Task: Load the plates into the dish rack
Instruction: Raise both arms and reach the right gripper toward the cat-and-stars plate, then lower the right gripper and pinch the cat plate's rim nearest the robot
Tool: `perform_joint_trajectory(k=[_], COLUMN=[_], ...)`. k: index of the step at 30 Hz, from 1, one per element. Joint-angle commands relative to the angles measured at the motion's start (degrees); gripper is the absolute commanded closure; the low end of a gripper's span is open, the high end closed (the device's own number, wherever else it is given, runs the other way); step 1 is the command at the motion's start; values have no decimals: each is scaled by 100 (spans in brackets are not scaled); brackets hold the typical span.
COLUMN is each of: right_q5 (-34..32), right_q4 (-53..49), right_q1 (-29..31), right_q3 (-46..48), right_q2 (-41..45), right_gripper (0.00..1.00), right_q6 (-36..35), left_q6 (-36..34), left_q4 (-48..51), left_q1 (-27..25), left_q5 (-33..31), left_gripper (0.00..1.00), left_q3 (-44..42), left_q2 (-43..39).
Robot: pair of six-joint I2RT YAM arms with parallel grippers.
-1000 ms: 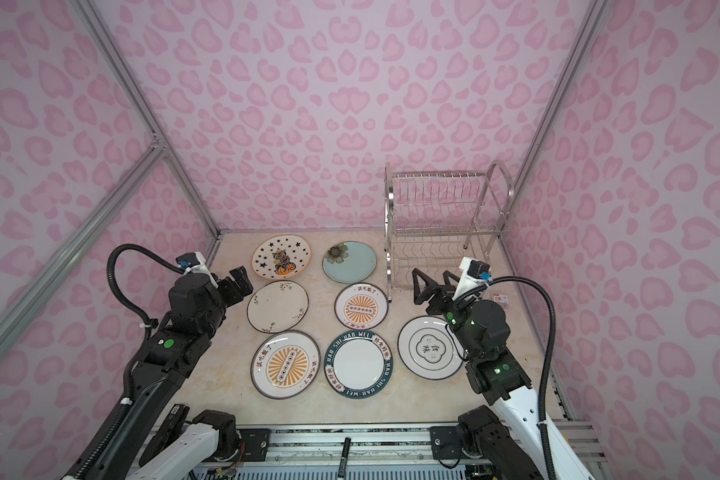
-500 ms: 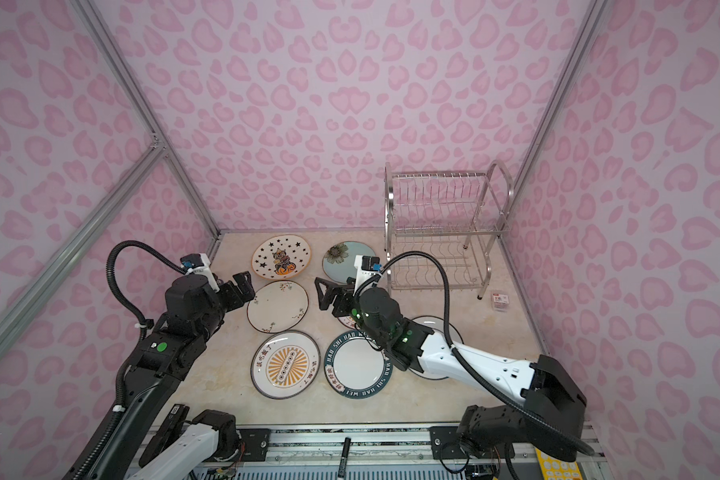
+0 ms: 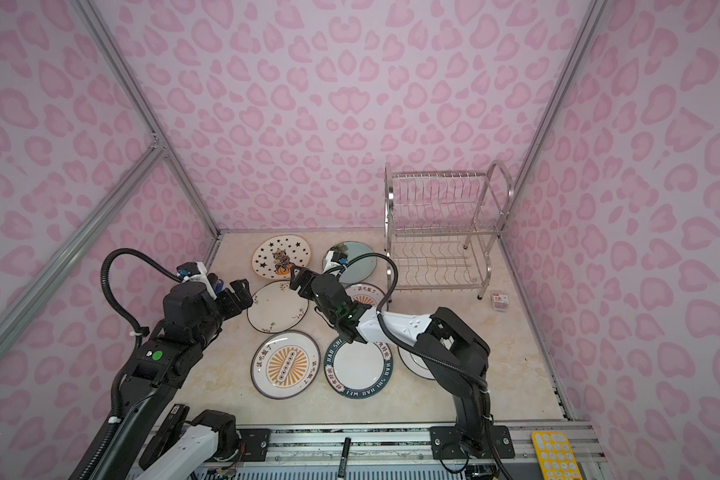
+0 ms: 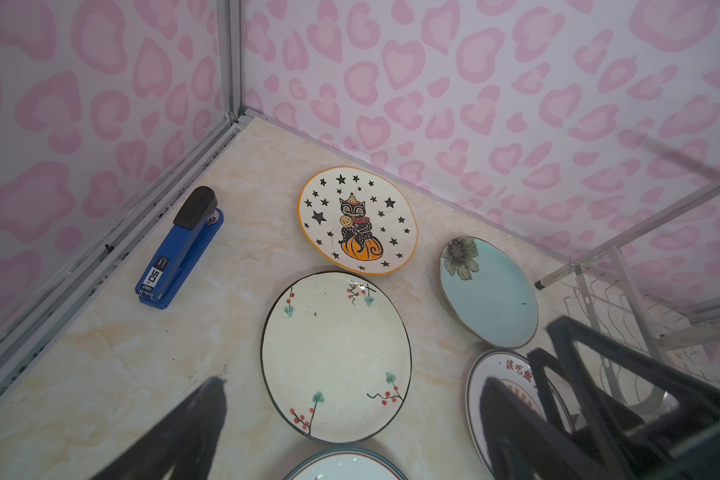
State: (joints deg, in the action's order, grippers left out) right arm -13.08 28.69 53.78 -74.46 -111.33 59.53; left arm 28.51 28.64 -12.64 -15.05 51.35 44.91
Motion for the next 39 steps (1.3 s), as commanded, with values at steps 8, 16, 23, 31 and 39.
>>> perform_joint_trajectory(k=[8, 16, 23, 31, 39], right_q5=[1185, 1468, 1394, 1382, 1260], right_q4=[-803, -2214, -2665, -3321, -3732], right_q1=[-551, -754, -817, -852, -869], right_q3=[-2013, -3802, -4526, -5596, -6227], right_q2=[-1936, -3276, -3853, -4488, -4844], right_gripper=[8, 8, 13, 27, 45], right_q6=[1168, 1450, 1481, 1564, 1649], left_q6=[235, 251, 277, 295, 356], left_q4=[283, 346, 306, 322, 345], left_q1=[8, 6, -1, 6, 8], left_q5=[-23, 137, 190, 156, 122], left_gripper=[3, 3, 3, 3, 3], left_q3=[4, 61, 41, 24, 15], left_q2=[-361, -334, -359, -393, -497])
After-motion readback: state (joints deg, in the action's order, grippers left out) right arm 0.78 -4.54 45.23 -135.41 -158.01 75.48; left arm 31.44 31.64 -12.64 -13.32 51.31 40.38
